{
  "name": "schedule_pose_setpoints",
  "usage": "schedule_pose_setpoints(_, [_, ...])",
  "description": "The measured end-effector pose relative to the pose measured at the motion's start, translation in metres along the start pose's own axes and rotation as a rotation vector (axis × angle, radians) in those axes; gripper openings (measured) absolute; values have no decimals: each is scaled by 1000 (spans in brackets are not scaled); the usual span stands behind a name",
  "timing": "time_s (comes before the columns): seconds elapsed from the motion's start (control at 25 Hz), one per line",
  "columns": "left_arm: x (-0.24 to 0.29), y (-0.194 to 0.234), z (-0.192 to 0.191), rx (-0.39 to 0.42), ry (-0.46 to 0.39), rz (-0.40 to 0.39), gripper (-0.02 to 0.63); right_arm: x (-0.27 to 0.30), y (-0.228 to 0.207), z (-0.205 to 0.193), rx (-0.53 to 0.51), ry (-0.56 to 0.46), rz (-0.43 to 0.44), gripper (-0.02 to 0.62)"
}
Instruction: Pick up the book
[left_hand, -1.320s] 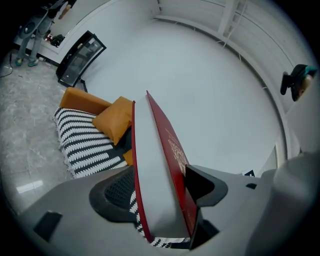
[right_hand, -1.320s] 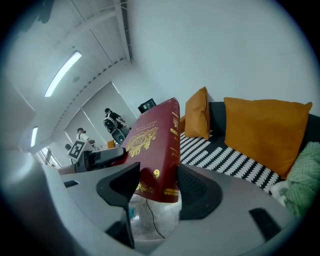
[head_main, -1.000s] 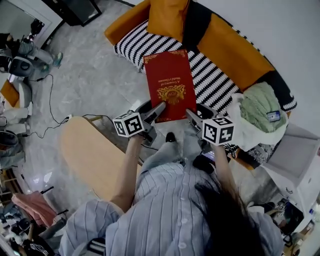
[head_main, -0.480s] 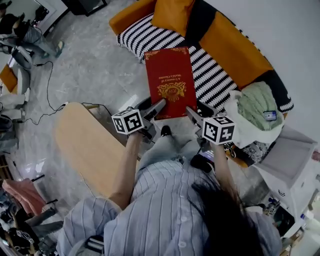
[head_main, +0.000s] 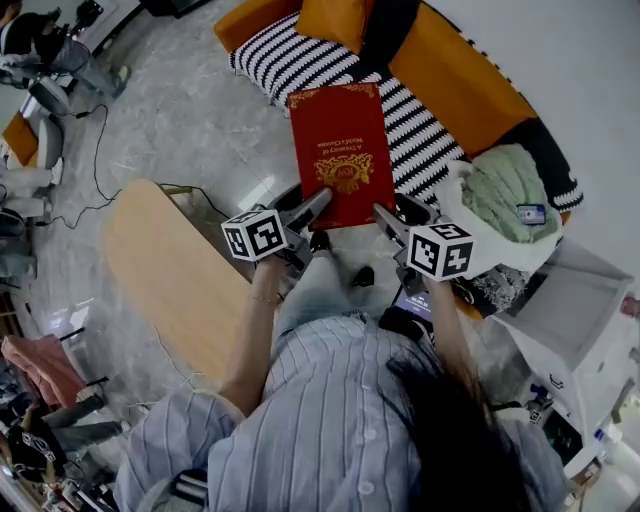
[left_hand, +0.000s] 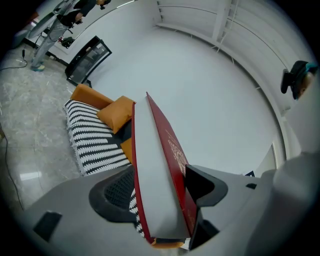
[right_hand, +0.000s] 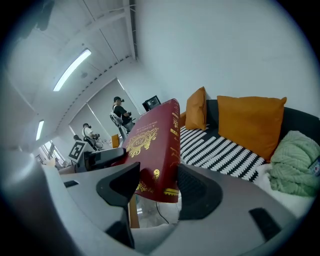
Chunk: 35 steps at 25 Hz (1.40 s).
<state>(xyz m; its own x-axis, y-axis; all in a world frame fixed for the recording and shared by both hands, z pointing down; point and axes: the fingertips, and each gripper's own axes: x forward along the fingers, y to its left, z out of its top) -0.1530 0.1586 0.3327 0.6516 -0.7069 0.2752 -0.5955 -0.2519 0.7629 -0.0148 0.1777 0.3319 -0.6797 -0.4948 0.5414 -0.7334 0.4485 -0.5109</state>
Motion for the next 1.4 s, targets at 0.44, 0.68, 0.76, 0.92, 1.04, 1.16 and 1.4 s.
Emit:
schedule_pose_setpoints(0.44, [-15,-52,-67,6,-3,5,324,-70,-7,-46,-25,-8,15,247])
schedule_pose_setpoints(0.68, [-31,-65,-84,27,-10,17,324,-88,2,-62,-26,-11,33,247])
schedule_pose_setpoints(0.76, [-34,-70,-85,38,-17,16,324,-92,4,-64,-20,-15,39,247])
schedule_pose_setpoints(0.92, [-44,-75,-92,46,-28,22,324,-98,10,-73,-27,-15,50,247])
schedule_pose_setpoints(1.04, [-58,-76,-96,41,-42,20,324,-100,22,-80,-44,-15,54,247])
schedule_pose_setpoints(1.16, [-71,-75,-96,38,-52,21,324,-100,34,-84,-61,-13,58,247])
schedule_pose_setpoints(1.4, [-69,-74,-100,34,-61,37,324,-101,29,-84,-67,-3,73,247])
